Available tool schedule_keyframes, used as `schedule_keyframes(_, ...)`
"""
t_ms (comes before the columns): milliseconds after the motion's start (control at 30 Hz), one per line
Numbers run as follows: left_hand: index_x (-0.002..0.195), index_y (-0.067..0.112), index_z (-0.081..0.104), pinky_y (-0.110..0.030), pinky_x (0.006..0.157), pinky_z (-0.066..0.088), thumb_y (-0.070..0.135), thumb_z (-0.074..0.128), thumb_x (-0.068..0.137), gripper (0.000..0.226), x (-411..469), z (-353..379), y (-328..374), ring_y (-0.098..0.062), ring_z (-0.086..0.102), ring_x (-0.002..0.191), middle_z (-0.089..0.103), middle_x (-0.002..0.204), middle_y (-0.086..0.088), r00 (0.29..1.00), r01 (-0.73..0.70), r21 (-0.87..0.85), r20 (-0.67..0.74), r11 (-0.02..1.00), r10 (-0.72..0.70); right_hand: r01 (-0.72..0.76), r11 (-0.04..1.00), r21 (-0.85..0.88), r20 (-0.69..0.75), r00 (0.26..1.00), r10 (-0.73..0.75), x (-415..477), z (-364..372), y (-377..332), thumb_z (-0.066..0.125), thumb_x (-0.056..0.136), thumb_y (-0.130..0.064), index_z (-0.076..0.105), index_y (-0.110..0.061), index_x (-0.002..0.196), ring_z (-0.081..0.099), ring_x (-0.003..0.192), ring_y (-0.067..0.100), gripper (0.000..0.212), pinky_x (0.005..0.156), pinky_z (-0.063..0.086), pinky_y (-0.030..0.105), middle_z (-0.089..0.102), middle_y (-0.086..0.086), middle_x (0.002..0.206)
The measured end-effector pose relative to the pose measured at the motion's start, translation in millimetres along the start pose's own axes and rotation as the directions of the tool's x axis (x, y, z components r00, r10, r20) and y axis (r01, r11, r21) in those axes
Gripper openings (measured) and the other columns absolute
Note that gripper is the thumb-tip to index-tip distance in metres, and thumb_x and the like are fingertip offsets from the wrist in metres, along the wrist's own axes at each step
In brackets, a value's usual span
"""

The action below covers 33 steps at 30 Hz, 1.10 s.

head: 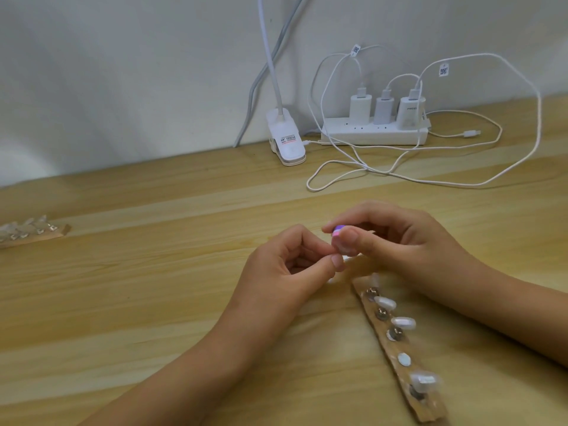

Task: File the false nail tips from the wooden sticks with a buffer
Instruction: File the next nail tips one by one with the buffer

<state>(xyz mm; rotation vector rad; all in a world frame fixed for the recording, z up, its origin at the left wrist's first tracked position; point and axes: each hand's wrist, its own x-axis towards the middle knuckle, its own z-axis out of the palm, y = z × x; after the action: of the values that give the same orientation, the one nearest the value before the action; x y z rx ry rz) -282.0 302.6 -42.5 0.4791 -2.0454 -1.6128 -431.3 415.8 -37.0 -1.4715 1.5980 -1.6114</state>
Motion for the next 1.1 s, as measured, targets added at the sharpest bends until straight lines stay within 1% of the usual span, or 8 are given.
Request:
schedule_keyframes(100,0.078,0.019,0.068,-0.028,0.076,0.055,0.012,0.075,0.082,0.011,0.3,0.1,0.2,-0.018,0.071,0.079,0.075,0.081,-0.003,1.0,0.004,0.006,-0.002,1.0,-0.004,0.095,0.995,-0.036,-0.051,0.994,-0.097,-1.2,-0.3,0.2,0.067,0.092,-0.026,0.073,-0.015,0.103,0.069,0.09,0.012,0.016,0.079,0.053,0.018,0.068,0.001,0.097)
schedule_keyframes(233,0.078,0.018,0.068,-0.033,0.076,0.055,0.013,0.076,0.081,0.01,-0.1,0.4,0.3,-0.025,0.07,0.081,0.074,0.08,-0.005,1.0,0.001,0.007,-0.004,1.0,-0.001,0.011,1.0,-0.015,-0.005,1.0,-0.012,0.0,0.8,0.5,0.067,0.088,-0.028,0.074,-0.019,0.101,0.068,0.091,0.008,0.017,0.077,0.051,0.016,0.07,-0.004,0.094)
schedule_keyframes(333,0.078,0.021,0.069,-0.031,0.077,0.055,0.013,0.076,0.082,0.011,-0.2,-0.4,0.8,-0.02,0.071,0.08,0.075,0.08,-0.002,1.0,0.011,0.009,0.001,1.0,-0.011,0.109,0.993,-0.046,-0.051,0.992,-0.112,-1.2,0.4,-1.2,0.067,0.091,-0.028,0.073,-0.016,0.103,0.068,0.095,0.019,0.018,0.082,0.055,0.023,0.067,0.002,0.1)
schedule_keyframes(467,0.078,0.019,0.069,-0.033,0.077,0.055,0.013,0.076,0.082,0.01,-0.6,-0.2,0.8,-0.024,0.07,0.081,0.075,0.081,-0.004,1.0,0.004,0.007,-0.007,1.0,-0.004,0.018,1.0,-0.015,-0.019,1.0,-0.018,-0.4,1.0,1.0,0.067,0.086,-0.029,0.075,-0.02,0.1,0.069,0.092,0.01,0.019,0.079,0.05,0.014,0.069,-0.006,0.095)
schedule_keyframes(633,0.077,0.018,0.068,-0.029,0.074,0.055,0.012,0.075,0.081,0.011,-0.6,0.5,1.7,-0.023,0.071,0.08,0.075,0.079,-0.003,1.0,0.002,0.004,-0.013,1.0,-0.002,-0.031,0.999,0.029,0.018,0.999,0.031,0.2,0.0,3.1,0.068,0.086,-0.031,0.075,-0.022,0.099,0.069,0.087,0.007,0.017,0.077,0.052,0.016,0.072,-0.006,0.09)
schedule_keyframes(733,0.077,0.019,0.068,-0.031,0.075,0.055,0.012,0.075,0.082,0.011,-0.4,0.7,1.4,-0.023,0.07,0.08,0.075,0.079,-0.002,1.0,0.002,0.004,-0.013,1.0,-0.002,0.03,0.999,0.016,-0.026,0.999,-0.03,-0.5,-0.7,3.0,0.068,0.087,-0.029,0.073,-0.018,0.101,0.07,0.091,0.013,0.018,0.08,0.053,0.02,0.07,-0.001,0.096)
schedule_keyframes(833,0.077,0.018,0.068,-0.028,0.074,0.055,0.011,0.075,0.083,0.012,-0.8,-0.1,1.0,-0.022,0.071,0.079,0.075,0.079,-0.002,1.0,-0.002,0.003,-0.001,1.0,0.002,-0.045,0.998,0.049,0.024,0.999,0.044,-0.2,0.3,2.4,0.069,0.086,-0.03,0.074,-0.02,0.099,0.07,0.088,0.008,0.017,0.077,0.052,0.017,0.072,-0.006,0.091)
schedule_keyframes(1100,0.075,0.024,0.068,-0.022,0.071,0.056,0.011,0.075,0.082,0.016,0.2,-0.5,0.1,-0.016,0.071,0.077,0.075,0.079,-0.001,1.0,-0.021,-0.005,-0.015,1.0,0.021,-0.055,0.997,0.061,-0.002,0.998,0.055,0.1,-0.9,4.0,0.067,0.082,-0.03,0.073,-0.016,0.096,0.069,0.079,0.006,0.02,0.073,0.051,0.014,0.072,-0.007,0.081)
